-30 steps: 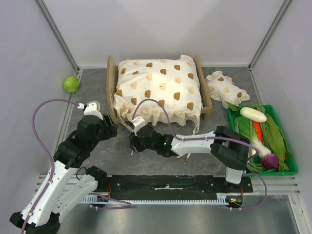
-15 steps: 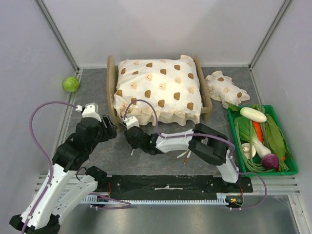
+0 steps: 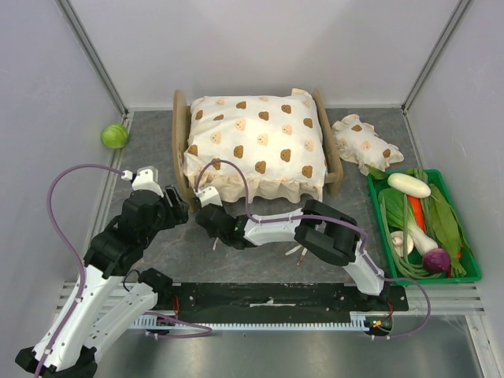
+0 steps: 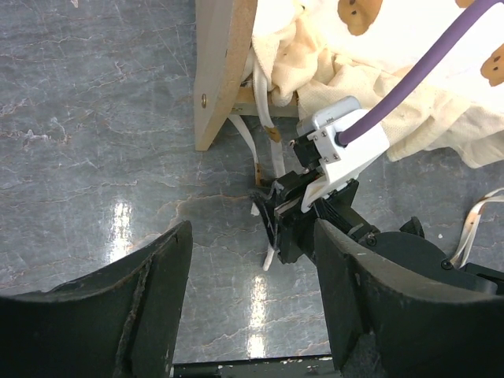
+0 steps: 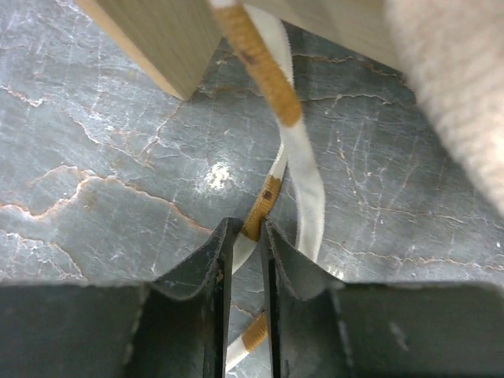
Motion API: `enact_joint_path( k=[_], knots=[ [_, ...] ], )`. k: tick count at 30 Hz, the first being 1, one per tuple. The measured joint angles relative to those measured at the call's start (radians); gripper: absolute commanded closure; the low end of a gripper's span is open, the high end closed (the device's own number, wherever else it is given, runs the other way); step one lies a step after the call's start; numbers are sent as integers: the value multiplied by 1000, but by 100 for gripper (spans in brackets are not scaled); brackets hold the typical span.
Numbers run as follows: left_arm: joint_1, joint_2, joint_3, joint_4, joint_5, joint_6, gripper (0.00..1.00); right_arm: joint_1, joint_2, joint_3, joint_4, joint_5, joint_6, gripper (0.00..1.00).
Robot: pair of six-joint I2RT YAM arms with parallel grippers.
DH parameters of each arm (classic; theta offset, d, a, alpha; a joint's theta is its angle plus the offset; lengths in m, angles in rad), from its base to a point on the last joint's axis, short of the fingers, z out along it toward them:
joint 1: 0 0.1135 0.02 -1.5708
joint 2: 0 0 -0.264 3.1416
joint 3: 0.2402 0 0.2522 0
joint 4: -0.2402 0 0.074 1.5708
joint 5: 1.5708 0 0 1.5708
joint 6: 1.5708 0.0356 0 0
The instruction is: Set up the pet bed
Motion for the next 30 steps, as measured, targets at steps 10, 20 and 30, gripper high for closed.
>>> enact_joint_path(
  k=[10,20,30],
  knots=[
    [0,1,-8,2,47,-8,29,-2,-57,-115,88,-51,-32,100],
    [0,0,-46,3,147,-94,29,19,-343,-403,127,-360,-22,100],
    [0,0,-200,42,265,-219,41,18,-430,-486,217,-455,31,100]
  ],
)
